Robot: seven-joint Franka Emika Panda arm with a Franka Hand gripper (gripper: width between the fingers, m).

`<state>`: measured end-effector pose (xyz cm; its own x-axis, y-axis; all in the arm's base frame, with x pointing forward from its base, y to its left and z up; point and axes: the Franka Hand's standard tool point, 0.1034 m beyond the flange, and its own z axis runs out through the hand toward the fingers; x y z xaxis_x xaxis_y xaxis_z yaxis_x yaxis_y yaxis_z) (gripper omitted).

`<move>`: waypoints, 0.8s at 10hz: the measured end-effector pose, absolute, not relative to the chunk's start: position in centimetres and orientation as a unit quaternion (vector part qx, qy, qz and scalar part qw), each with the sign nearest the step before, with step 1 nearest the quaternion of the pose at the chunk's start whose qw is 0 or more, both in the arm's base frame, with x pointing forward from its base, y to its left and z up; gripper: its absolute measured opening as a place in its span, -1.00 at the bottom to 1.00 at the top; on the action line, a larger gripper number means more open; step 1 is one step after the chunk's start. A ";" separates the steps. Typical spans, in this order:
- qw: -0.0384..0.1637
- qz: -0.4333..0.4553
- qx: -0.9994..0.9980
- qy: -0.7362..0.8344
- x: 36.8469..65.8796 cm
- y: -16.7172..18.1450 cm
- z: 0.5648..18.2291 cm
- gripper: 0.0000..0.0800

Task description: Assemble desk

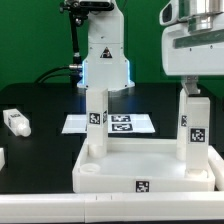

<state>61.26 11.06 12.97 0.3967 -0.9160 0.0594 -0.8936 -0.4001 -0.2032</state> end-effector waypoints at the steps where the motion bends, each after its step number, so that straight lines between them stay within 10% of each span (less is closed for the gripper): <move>1: 0.063 -0.084 -0.851 0.514 61.3 10.9 13.0 0.62; 8: 0.008 -0.106 -0.969 0.225 61.7 9.3 12.7 0.62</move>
Offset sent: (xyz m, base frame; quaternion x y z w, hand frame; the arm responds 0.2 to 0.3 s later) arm 0.0071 0.0012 -0.0066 0.0270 -0.0344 -0.3886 0.9204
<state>61.74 9.31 12.73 0.8767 -0.4367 0.2016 -0.4332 -0.8990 -0.0636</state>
